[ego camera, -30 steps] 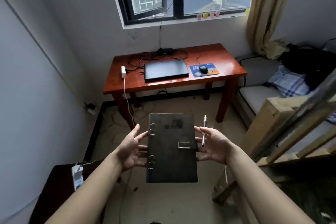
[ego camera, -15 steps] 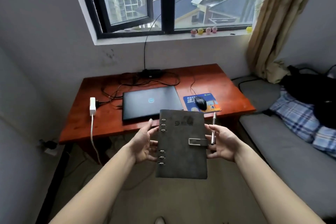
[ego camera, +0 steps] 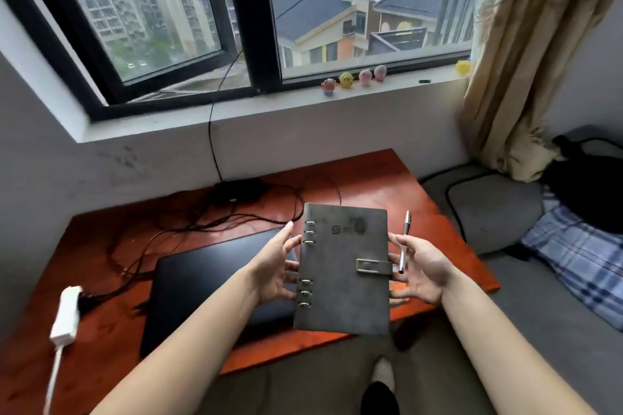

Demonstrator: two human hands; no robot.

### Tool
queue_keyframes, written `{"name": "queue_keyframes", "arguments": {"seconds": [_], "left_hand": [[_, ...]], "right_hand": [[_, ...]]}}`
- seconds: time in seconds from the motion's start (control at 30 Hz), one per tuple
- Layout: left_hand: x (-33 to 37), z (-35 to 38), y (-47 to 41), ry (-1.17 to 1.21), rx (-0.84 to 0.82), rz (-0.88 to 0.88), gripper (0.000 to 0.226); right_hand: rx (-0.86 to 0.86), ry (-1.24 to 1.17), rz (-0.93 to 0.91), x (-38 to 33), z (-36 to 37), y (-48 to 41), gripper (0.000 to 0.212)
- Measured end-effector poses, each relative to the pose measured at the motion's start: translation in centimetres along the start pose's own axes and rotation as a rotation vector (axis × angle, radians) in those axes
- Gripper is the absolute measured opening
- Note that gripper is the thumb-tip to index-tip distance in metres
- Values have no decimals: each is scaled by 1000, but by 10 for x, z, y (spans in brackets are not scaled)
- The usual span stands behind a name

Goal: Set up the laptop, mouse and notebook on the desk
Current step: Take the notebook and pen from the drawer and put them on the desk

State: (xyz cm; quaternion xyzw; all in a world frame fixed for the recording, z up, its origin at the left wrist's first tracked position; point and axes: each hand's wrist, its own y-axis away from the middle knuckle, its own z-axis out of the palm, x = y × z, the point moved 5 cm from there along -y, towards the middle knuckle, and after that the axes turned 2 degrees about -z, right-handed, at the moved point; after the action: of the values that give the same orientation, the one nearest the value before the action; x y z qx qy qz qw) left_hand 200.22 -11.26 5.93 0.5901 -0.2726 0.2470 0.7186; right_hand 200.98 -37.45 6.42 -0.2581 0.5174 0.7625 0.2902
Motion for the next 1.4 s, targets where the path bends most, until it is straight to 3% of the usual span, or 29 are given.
{"name": "queue_keyframes", "arguments": {"seconds": [0.27,0.4,0.57,0.7,1.0,1.33,1.4], "left_hand": [[104,57,-132,66,86,-52,56],[127,79,-176,109,120,-104,54],[120,101,-241,166,140,-229,54],[109,113,-277,221,147,-304,41],[122,108,-340,320,164,-355,53],[116,106,-351,339,191,-408,57],[114,105,-346,352,192,-394,67]], "right_hand": [[-56,77,111,-133,-80,-116,41],[-3,131,170,-166,-111,-162,41],[113,159,268,-165,-156,-214,40],[222,217,317,-163,-178,-242,41],[363,337,320,-181,-181,-305,25],[430,449,173,-167,-179,-322,32],[422,453,135,-164,-178,-322,32]]}}
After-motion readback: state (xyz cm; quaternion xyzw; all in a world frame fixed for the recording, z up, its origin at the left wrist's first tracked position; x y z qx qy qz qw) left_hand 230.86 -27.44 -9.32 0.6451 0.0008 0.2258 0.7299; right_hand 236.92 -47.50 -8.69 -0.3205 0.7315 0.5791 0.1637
